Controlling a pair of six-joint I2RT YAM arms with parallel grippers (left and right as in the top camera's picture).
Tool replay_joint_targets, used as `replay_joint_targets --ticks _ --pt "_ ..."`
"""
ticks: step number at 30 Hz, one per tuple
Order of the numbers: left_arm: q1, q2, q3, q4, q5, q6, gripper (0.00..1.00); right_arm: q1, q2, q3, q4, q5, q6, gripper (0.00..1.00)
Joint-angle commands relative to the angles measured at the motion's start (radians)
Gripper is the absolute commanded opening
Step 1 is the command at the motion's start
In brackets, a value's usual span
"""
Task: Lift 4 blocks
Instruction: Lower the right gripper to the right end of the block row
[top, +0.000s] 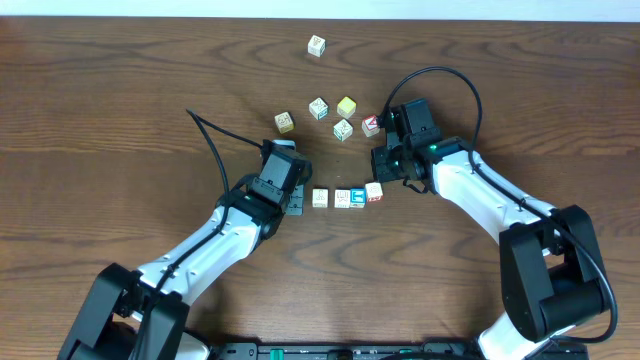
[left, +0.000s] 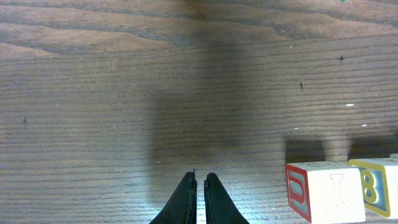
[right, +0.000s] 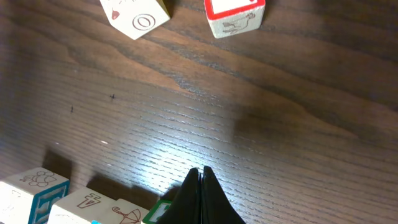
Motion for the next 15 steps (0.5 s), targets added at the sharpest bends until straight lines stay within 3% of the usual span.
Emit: replay_joint_targets --ticks 1,15 --pt "0.001 0.032 -0.005 0.004 0.014 -0.035 0.08 0.008 0.016 -0.004 -0.002 -0.011 0.003 0.01" --pt "0.000 0.043 -0.005 0.004 0.044 -0.043 0.08 0.059 0.016 -0.006 -0.030 -0.009 0.049 0.01"
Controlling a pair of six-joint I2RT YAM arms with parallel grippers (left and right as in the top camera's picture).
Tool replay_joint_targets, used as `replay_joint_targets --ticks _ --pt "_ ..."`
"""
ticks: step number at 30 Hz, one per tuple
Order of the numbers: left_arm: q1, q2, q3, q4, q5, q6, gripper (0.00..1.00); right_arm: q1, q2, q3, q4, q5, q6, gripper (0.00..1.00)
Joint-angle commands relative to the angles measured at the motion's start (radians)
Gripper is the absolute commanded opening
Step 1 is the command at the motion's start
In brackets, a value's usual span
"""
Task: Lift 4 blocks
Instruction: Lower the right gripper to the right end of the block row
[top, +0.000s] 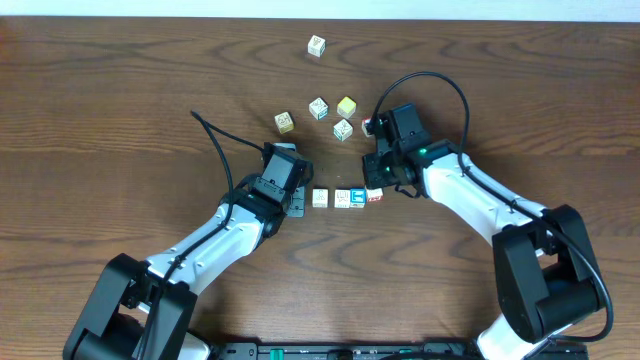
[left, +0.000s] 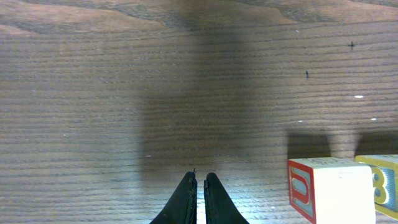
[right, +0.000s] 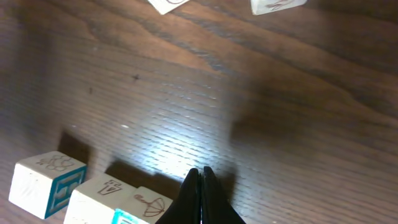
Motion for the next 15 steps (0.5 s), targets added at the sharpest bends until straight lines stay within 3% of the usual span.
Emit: replay_joint_targets --ticks 1,15 --pt "0.000 0.006 -0.005 0.001 0.018 -0.015 0.07 0.011 0.011 -0.008 -0.008 0.001 0.040 0.01" --pt "0.000 0.006 -0.005 0.001 0.017 -0.017 0.07 0.011 0.011 -0.040 -0.021 0.037 0.056 0.01"
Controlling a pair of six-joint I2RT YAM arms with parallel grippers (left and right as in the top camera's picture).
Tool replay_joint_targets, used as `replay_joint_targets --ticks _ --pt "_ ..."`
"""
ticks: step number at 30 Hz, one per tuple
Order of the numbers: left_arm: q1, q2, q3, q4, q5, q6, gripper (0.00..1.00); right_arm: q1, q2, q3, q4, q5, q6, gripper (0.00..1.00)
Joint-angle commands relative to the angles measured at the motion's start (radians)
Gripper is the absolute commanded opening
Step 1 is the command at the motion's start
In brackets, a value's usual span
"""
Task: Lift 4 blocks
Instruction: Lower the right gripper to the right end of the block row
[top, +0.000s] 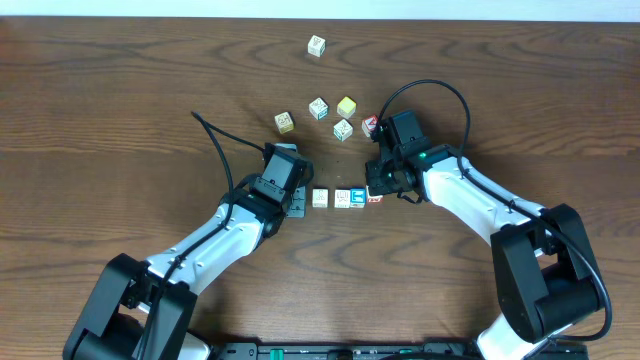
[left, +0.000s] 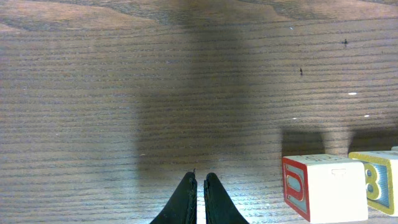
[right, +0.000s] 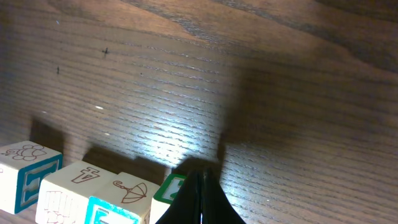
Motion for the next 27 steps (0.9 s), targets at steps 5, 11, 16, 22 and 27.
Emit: replay_joint_targets --ticks 5,11,16,22,27 --pt "0.000 0.006 -0.005 0.001 0.001 -0.016 0.07 0.011 0.011 -0.006 -0.003 0.011 0.017 0.01" --pt "0.000 0.006 -0.005 0.002 0.001 -0.016 0.07 0.011 0.011 -0.006 -0.001 0.010 0.017 0.01" --pt "0.000 0.006 -0.005 0.013 0.001 -0.016 0.07 0.012 0.011 -0.007 -0.020 0.010 0.016 0.01" --pt "0.000 0.006 -0.005 0.020 0.001 -0.016 0.07 0.013 0.011 -0.006 -0.017 0.010 0.016 0.01" --pt "0.000 0.006 -0.005 0.020 0.001 -0.016 0.08 0.018 0.011 -0.007 -0.016 -0.009 0.016 0.01"
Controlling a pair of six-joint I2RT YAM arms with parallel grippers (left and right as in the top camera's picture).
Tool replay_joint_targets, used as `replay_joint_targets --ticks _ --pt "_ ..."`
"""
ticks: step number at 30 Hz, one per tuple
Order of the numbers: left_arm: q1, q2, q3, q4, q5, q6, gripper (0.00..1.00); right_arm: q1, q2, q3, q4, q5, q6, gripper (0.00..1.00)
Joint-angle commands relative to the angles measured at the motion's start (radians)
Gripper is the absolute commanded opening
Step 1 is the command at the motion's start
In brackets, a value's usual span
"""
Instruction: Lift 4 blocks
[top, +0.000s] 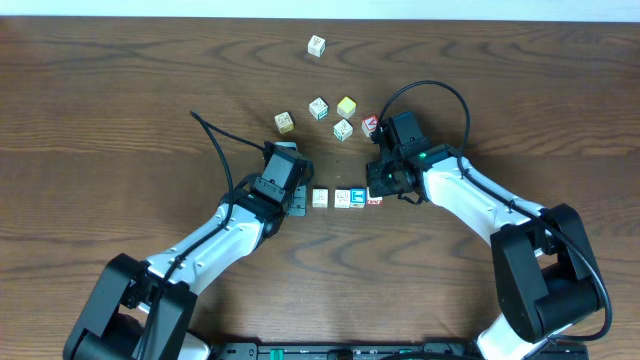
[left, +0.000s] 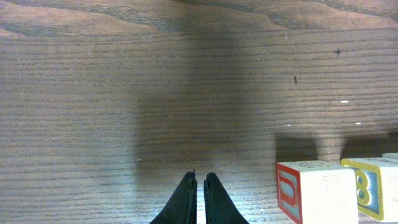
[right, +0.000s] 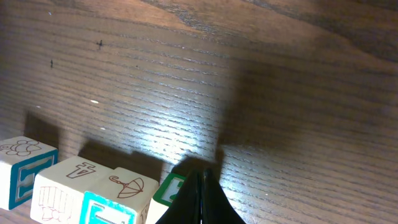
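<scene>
Four blocks lie in a row on the wooden table (top: 120, 120). The leftmost, a red-lettered block (top: 320, 198) (left: 314, 193), has a yellow-and-blue block (left: 373, 194) beside it. At the right end lies a green-framed block (top: 374, 196) (right: 169, 190), next to an umbrella block (right: 118, 193). My left gripper (top: 297, 200) (left: 199, 182) is shut and empty, low on the table just left of the row. My right gripper (top: 379, 186) (right: 201, 182) is shut, its tips at the green-framed block's right edge. Nothing is held.
Behind the row, several loose blocks are scattered: a tan one (top: 285, 122), a white one (top: 318, 107), a yellow one (top: 346, 106), a green-marked one (top: 343, 129) and a red-marked one (top: 370, 125). One more (top: 316, 45) sits far back.
My left gripper has crept slightly nearer the red-lettered block. My right gripper stays at the green-framed block, hardly moved. Both remain shut.
My right gripper was shut behind the row's right end, with two loose blocks in its view. It then came down toward the row and now rests at the green-framed block, which sits more in line. The left gripper stayed shut beside the row's left end.
</scene>
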Motion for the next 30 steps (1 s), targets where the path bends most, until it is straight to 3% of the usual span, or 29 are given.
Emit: replay_joint_targets --ticks 1,30 --pt "0.000 0.006 -0.005 0.002 -0.001 -0.002 0.07 0.020 0.010 -0.006 0.001 -0.009 0.016 0.01" --pt "0.000 0.006 -0.005 0.018 0.025 -0.002 0.07 0.035 0.010 -0.006 0.005 0.003 0.016 0.01"
